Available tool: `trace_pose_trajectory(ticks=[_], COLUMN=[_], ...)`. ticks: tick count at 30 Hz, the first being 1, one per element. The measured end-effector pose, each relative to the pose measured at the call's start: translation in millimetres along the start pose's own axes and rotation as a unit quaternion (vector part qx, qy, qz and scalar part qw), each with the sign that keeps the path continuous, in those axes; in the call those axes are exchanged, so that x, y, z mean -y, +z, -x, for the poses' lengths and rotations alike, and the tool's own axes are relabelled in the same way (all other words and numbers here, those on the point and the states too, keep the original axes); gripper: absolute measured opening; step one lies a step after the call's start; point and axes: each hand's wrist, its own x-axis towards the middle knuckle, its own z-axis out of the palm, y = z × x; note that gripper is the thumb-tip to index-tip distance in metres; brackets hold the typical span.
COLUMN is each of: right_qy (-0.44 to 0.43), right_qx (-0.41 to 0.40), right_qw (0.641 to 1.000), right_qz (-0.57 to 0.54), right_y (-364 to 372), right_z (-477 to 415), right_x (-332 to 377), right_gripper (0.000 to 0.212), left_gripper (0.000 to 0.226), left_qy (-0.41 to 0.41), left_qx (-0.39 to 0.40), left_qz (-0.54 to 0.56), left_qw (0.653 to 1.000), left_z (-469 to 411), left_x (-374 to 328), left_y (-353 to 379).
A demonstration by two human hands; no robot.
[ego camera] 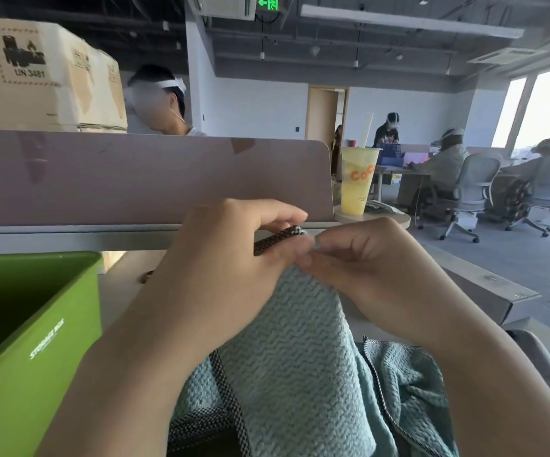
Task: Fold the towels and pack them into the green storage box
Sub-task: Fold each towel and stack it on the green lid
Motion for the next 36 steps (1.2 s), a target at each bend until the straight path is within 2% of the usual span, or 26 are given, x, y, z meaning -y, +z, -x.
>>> trace_pose_trajectory(ticks=[2,5,8,12,14,19,23,30,32,36], right_qy=[-0.007,0.006,0.039,0.068,0.067,0.042,0.073,0.144,0.149,0.171], right_qx=[0.006,0.026,0.059,0.074,0.073,0.05,0.072,0.136,0.146,0.174], right_qw=[1.0,1.0,0.997,0.994,0.995,0.997,0.994,0.98,0.978,0.968], right_qz=[0.009,0.013,0.033,0.033,0.034,0.035,0.027,0.03,0.018,0.051], right_y=[2,2,4,6,6,13,20,36,42,55], right_z=[-1,-2,-3,-4,-4,-5,-7,-11,-11,-8], right_x=[-1,-2,-7,-16,-19,-10,-14,-49,-56,-81], right_gripper=[0.062,0.049,0.034,0.02,0.025,0.057,0.034,0.025,0.028,0.051], left_gripper=[0.02,0.004,0.011,0.022,0.023,0.018,0.016,0.02,0.021,0.02], left_qy=[-0.002,-0.018,-0.04,-0.045,-0.038,-0.021,0.001,0.058,0.073,0.088], left_qx=[0.008,-0.006,-0.049,-0.128,-0.129,-0.117,-0.131,-0.18,-0.19,-0.215], left_qz=[0.017,0.023,0.047,0.147,0.169,0.166,0.165,0.138,0.125,0.127], left_qw=[1.0,1.0,0.997,0.98,0.976,0.979,0.978,0.972,0.971,0.964], left_z=[0,-1,-2,-7,-8,-6,-6,-6,-5,-4], left_x=[0,2,2,8,7,3,3,0,-3,-4], left_y=[1,1,3,4,3,4,4,5,5,2])
